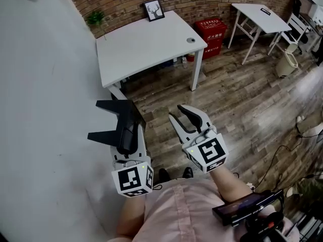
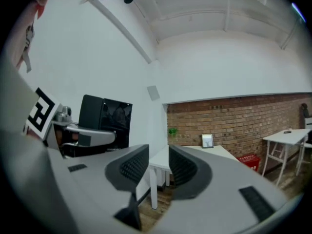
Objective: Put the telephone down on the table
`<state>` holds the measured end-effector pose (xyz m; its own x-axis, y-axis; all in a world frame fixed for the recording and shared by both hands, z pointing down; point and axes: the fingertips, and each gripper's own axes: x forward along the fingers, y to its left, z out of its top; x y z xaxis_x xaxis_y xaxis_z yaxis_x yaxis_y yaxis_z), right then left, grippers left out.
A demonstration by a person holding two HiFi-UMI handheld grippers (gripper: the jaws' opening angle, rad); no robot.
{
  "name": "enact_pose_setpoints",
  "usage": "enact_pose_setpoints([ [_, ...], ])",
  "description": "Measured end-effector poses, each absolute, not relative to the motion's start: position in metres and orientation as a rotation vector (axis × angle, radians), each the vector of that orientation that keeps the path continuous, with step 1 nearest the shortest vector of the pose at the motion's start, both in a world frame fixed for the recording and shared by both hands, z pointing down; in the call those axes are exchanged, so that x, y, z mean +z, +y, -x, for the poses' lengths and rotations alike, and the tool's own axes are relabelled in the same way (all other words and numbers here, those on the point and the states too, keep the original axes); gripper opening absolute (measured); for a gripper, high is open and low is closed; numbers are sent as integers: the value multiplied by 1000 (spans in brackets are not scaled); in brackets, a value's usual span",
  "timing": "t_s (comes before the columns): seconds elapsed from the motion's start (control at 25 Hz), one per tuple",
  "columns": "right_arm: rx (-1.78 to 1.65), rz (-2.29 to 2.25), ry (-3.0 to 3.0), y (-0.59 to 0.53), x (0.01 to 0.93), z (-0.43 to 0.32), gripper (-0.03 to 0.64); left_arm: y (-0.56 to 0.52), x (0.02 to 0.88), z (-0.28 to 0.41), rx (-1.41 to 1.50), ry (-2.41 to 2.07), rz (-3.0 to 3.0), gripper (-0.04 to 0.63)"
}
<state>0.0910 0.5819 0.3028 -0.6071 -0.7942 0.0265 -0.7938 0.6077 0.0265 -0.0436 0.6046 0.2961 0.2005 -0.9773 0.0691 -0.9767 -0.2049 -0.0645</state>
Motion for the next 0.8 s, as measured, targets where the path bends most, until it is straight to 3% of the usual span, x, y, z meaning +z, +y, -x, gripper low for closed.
enact_pose_setpoints([
  [0.36,5,-1132,-2922,578,289,-104,190,586,276,25,-85,1797,2678,161],
  [0.8,6,-858,-2934,538,302,-68,241,537,261,-2,-90,1290,2944,161],
])
